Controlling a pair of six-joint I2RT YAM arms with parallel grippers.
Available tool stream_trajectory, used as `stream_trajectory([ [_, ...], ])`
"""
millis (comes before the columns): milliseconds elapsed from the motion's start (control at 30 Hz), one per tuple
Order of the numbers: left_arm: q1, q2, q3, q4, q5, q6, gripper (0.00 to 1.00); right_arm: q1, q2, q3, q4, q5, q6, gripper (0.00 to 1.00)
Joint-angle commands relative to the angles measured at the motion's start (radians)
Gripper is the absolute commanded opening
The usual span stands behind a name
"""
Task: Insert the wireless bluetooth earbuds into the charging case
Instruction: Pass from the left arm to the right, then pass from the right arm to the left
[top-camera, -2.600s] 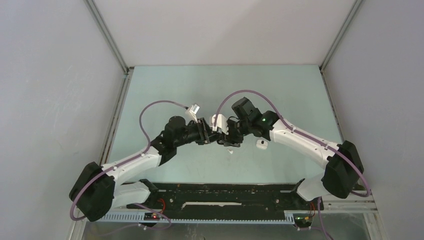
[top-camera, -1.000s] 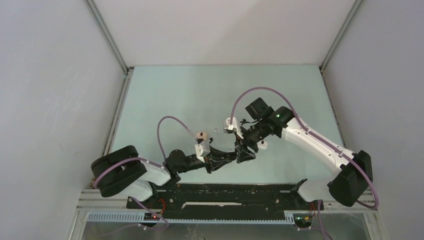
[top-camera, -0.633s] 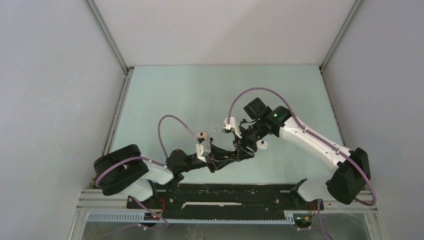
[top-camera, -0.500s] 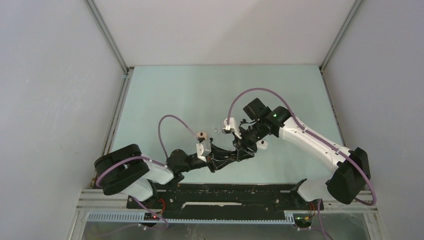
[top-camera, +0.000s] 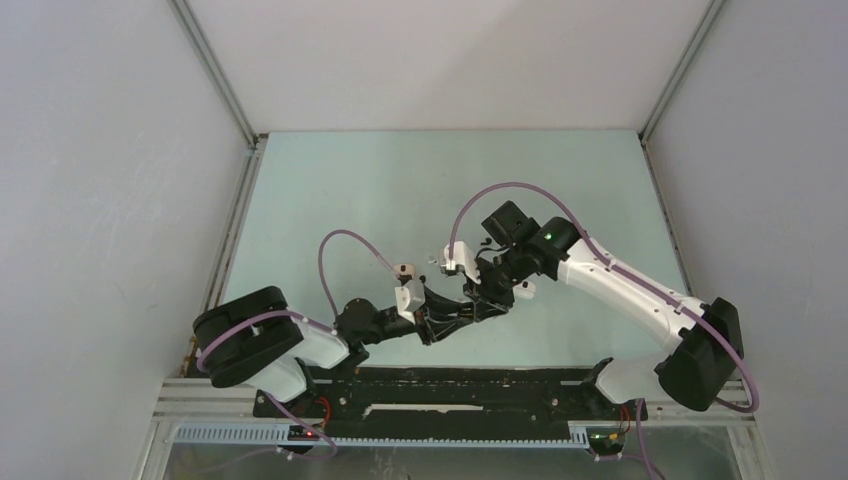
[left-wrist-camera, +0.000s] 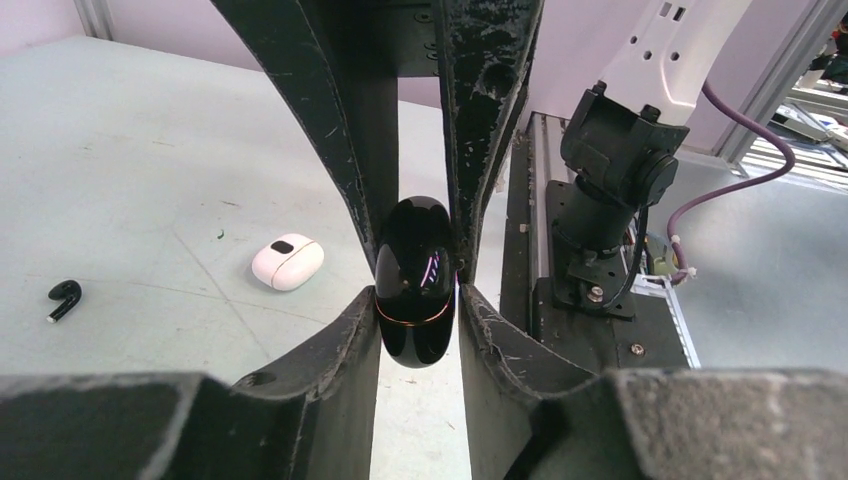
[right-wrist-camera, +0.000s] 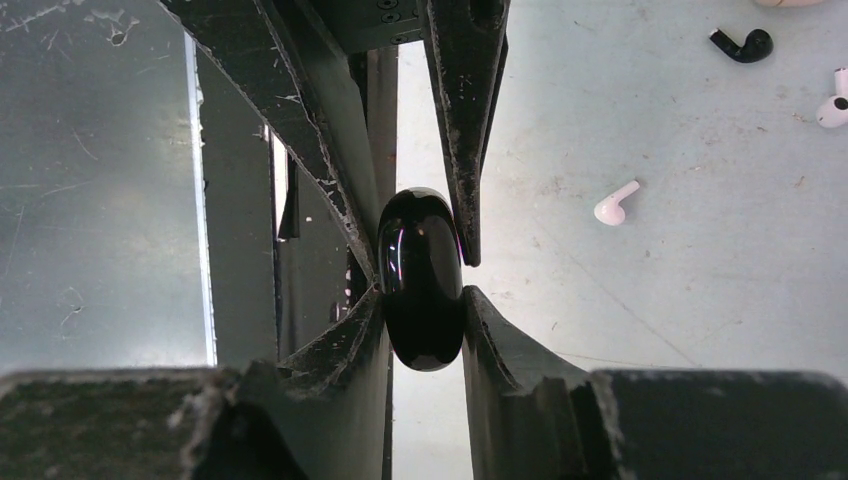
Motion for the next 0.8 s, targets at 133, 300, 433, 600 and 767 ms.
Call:
stream_trajectory([
  [133,-0.006,0.016,0.026,0.074,0.026,0.012,0.31,0.009,-0.038,0.036,0.04,0.016,0.014,0.21],
  [300,-0.006,0.052,0.025,0.111,0.03,-0.013,0.4,0.006,-0.053,0.037,0.045,0.003,0.017,0.21],
  [433,-0.006,0.066,0.04,0.112,0.038,-0.021,0.39,0.003,-0.054,0.035,0.037,-0.003,0.016,0.21],
  [600,-0.006,0.053,0.045,0.112,0.037,-0.023,0.39,0.004,-0.048,0.036,0.036,-0.005,0.013,0.22],
  [767,-0.006,0.034,0.039,0.112,0.041,-0.026,0.34,0.006,-0.03,0.035,0.038,-0.01,0.014,0.22],
])
